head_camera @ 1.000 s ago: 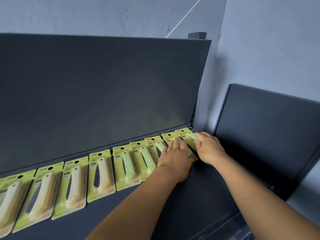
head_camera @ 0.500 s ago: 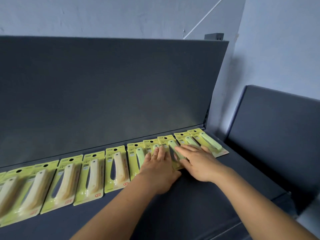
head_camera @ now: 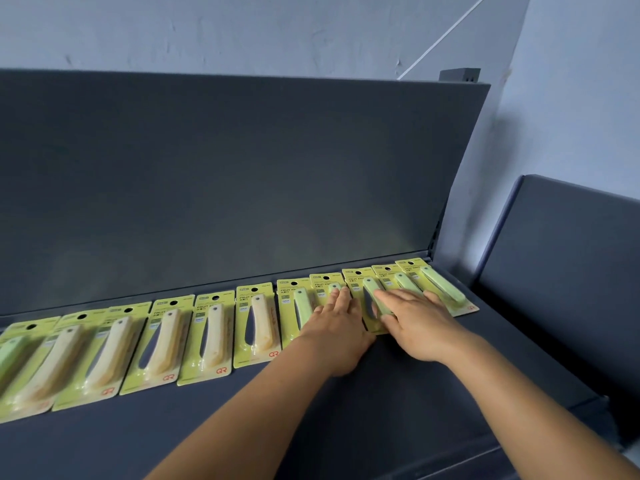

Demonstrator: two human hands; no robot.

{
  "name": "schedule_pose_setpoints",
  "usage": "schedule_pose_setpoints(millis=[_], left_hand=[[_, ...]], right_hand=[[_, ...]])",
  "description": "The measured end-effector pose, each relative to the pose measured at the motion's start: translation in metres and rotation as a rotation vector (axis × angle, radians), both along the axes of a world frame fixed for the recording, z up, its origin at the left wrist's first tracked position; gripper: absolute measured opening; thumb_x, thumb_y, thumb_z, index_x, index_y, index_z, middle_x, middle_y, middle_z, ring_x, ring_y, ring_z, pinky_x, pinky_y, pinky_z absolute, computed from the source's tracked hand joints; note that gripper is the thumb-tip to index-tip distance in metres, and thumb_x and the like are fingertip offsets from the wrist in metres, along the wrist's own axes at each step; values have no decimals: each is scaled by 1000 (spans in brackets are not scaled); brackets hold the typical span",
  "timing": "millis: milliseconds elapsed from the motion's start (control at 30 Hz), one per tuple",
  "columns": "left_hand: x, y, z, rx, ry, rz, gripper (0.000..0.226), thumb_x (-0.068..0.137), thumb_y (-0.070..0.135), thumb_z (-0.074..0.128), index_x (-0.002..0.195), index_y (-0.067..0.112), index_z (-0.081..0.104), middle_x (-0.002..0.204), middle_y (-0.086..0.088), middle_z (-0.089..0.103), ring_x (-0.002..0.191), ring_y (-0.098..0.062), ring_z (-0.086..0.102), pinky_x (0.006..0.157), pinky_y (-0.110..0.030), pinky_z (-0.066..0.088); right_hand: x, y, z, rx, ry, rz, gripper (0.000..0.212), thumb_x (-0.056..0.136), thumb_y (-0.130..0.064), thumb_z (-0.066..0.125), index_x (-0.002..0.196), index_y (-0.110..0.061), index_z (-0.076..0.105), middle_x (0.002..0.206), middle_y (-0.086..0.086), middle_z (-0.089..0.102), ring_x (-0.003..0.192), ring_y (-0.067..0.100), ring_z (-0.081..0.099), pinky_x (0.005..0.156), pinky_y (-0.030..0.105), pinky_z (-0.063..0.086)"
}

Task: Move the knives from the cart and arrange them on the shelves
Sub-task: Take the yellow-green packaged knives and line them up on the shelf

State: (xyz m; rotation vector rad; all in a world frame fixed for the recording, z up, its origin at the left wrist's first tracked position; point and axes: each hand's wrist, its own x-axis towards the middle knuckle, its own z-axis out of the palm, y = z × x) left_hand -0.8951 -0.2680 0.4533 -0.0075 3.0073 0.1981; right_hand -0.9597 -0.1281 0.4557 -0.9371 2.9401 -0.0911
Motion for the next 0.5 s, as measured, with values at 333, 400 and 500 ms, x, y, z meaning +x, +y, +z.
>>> schedule_pose_setpoints(millis=[333, 400, 500], left_hand=[[65, -45, 17, -36, 220, 44, 62, 101, 38, 33, 152, 12, 10, 158, -11, 17, 145, -25, 15, 118, -38, 11], [95, -68, 21, -35, 269, 91, 60, 100, 37, 37, 151, 16, 14, 154, -8, 25, 141, -26, 25, 116, -36, 17], [148, -109, 25, -37, 314, 168, 57, 99, 37, 38, 150, 20, 19, 150, -2, 31, 137, -22, 30, 113, -33, 21]], right_hand=[[52, -56, 10, -81, 77, 31, 53, 101, -38, 30, 151, -28, 15, 158, -12, 14, 146, 11, 13, 118, 35, 9], [75, -78, 14, -103, 81, 77, 52, 101, -41, 31, 150, -30, 18, 157, -13, 16, 145, 12, 15, 117, 36, 10], [119, -115, 18, -142, 76, 167, 51, 101, -44, 30, 149, -31, 20, 156, -15, 18, 144, 11, 15, 116, 36, 11]])
